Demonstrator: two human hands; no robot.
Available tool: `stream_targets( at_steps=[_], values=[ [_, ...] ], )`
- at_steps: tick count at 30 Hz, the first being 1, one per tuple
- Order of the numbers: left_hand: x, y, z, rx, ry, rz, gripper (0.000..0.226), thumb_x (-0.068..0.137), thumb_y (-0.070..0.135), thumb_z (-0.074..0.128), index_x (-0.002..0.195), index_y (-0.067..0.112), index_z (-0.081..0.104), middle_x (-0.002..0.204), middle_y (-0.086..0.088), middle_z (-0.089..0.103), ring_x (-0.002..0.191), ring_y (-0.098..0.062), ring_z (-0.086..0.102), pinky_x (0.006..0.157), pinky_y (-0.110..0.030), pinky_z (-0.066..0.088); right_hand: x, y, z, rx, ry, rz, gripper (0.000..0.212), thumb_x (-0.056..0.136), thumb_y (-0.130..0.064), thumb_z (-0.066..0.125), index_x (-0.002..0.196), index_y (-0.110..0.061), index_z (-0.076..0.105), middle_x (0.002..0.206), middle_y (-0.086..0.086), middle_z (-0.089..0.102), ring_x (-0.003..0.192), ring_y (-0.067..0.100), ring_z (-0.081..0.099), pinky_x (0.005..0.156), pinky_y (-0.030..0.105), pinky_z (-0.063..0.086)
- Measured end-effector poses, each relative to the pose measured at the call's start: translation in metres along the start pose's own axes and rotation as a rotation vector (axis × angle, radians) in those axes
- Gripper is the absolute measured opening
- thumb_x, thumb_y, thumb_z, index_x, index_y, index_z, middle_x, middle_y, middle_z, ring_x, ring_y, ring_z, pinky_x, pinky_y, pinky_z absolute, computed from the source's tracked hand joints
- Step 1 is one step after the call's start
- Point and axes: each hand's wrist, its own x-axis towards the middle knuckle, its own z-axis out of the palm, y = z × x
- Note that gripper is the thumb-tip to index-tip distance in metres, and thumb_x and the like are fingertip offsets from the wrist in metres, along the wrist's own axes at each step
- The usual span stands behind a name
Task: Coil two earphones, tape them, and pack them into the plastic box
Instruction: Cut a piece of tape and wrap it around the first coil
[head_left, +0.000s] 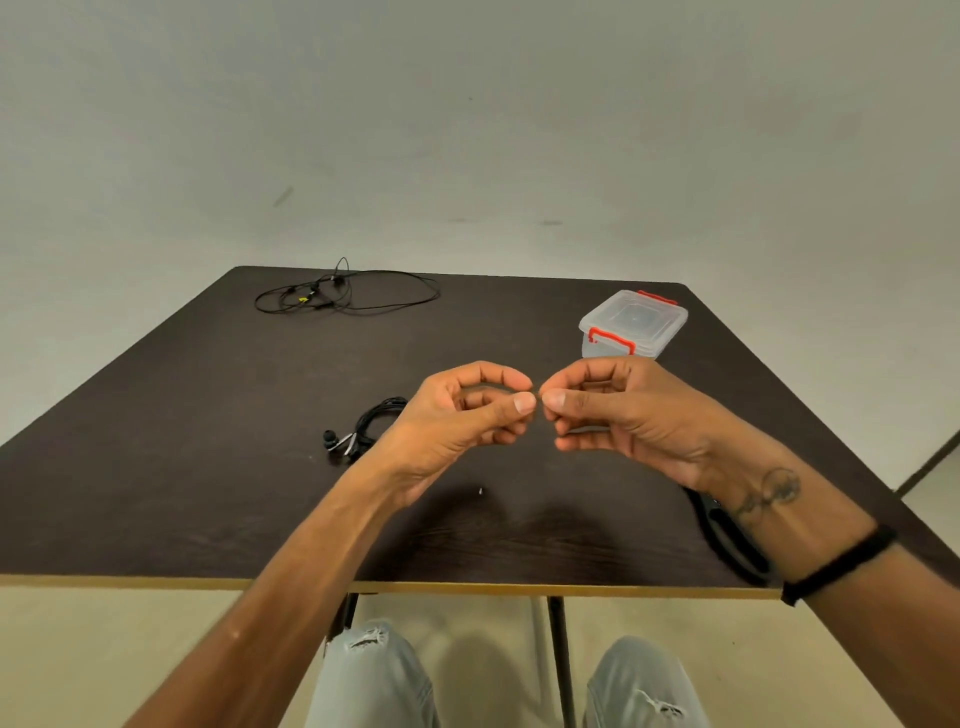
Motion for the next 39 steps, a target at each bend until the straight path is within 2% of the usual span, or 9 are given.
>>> stream_targets(
  at_steps=[5, 13, 16, 21, 25, 28, 30, 32, 39],
  values=[
    [-0.010, 0.000, -0.013, 0.089, 0.009, 0.013, 0.030, 0.084, 0.021, 0.077, 0.109, 0.005, 0.076, 0.095, -0.012, 0.077, 0.086, -0.017, 0.071, 0.082, -0.027, 0.060, 0.007, 0.002, 0.014, -0.078, 0.008, -0.013, 0.019, 0.088, -0.015, 0.078, 0.103, -0.005, 0.075, 0.094, 0.010, 0.074, 0.086, 0.017, 0.071, 0.082, 0.036, 0.063],
    [-0.025, 0.019, -0.043, 0.303, 0.119, 0.000, 0.024, 0.087, 0.020, 0.080, 0.108, 0.008, 0.080, 0.096, -0.012, 0.081, 0.086, -0.017, 0.074, 0.081, -0.026, 0.060, 0.030, 0.022, 0.056, -0.113, 0.198, -0.254, 0.014, 0.096, -0.005, 0.071, 0.104, 0.007, 0.072, 0.094, 0.015, 0.075, 0.085, 0.017, 0.071, 0.076, 0.032, 0.065],
    [-0.037, 0.036, -0.067, 0.379, 0.144, -0.048, 0.025, 0.084, 0.017, 0.083, 0.108, 0.012, 0.080, 0.097, -0.012, 0.081, 0.087, -0.017, 0.075, 0.081, -0.024, 0.062, 0.047, 0.029, 0.070, -0.151, 0.231, -0.300, 0.006, 0.098, -0.005, 0.070, 0.098, 0.001, 0.072, 0.094, 0.016, 0.074, 0.083, 0.016, 0.070, 0.073, 0.033, 0.065],
    [-0.062, 0.043, -0.116, 0.972, 0.472, 0.088, 0.013, 0.092, 0.034, 0.077, 0.104, 0.033, 0.080, 0.094, 0.014, 0.079, 0.088, -0.001, 0.071, 0.073, -0.004, 0.048, 0.070, 0.044, 0.078, -0.331, 0.273, -0.381, 0.009, 0.098, -0.011, 0.070, 0.090, -0.016, 0.071, 0.091, 0.015, 0.074, 0.081, 0.018, 0.071, 0.072, 0.036, 0.063],
    [-0.071, 0.026, -0.123, 1.120, 0.444, 0.103, 0.018, 0.099, 0.038, 0.066, 0.112, 0.034, 0.078, 0.104, 0.018, 0.074, 0.097, -0.001, 0.066, 0.085, -0.020, 0.052, 0.078, 0.056, 0.082, -0.480, 0.246, -0.424, 0.008, 0.099, -0.020, 0.070, 0.093, -0.025, 0.070, 0.085, -0.004, 0.073, 0.081, 0.019, 0.072, 0.075, 0.045, 0.064],
    [-0.063, 0.016, -0.124, 1.085, 0.556, 0.016, 0.024, 0.103, 0.040, 0.060, 0.113, 0.028, 0.078, 0.100, 0.013, 0.074, 0.087, 0.001, 0.063, 0.074, -0.006, 0.042, 0.080, 0.060, 0.087, -0.556, 0.238, -0.468, 0.007, 0.100, -0.022, 0.068, 0.095, -0.027, 0.068, 0.086, -0.014, 0.071, 0.079, 0.010, 0.069, 0.073, 0.036, 0.061],
    [-0.051, 0.013, -0.127, 1.034, 0.642, -0.097, 0.027, 0.100, 0.046, 0.063, 0.106, 0.026, 0.079, 0.092, 0.008, 0.075, 0.083, -0.007, 0.064, 0.069, -0.016, 0.044, 0.080, 0.060, 0.089, -0.610, 0.243, -0.504, 0.007, 0.101, -0.019, 0.068, 0.096, -0.024, 0.068, 0.083, -0.015, 0.067, 0.071, 0.001, 0.064, 0.066, 0.018, 0.050],
    [-0.035, 0.011, -0.129, 1.040, 0.633, -0.211, 0.028, 0.095, 0.051, 0.068, 0.102, 0.027, 0.079, 0.090, 0.006, 0.073, 0.089, -0.014, 0.066, 0.075, -0.024, 0.046, 0.080, 0.059, 0.091, -0.658, 0.251, -0.530, 0.006, 0.101, -0.017, 0.067, 0.098, -0.021, 0.068, 0.085, -0.016, 0.066, 0.070, -0.002, 0.061, 0.063, 0.010, 0.044],
    [0.013, 0.012, -0.126, 1.143, 0.499, -0.397, 0.033, 0.078, 0.056, 0.084, 0.091, 0.027, 0.078, 0.108, -0.006, 0.076, 0.105, -0.025, 0.070, 0.088, -0.033, 0.055, 0.089, 0.060, 0.092, -0.636, 0.331, -0.580, 0.005, 0.100, -0.018, 0.069, 0.098, -0.023, 0.068, 0.094, -0.012, 0.071, 0.079, 0.009, 0.065, 0.067, 0.019, 0.052]
  ],
)
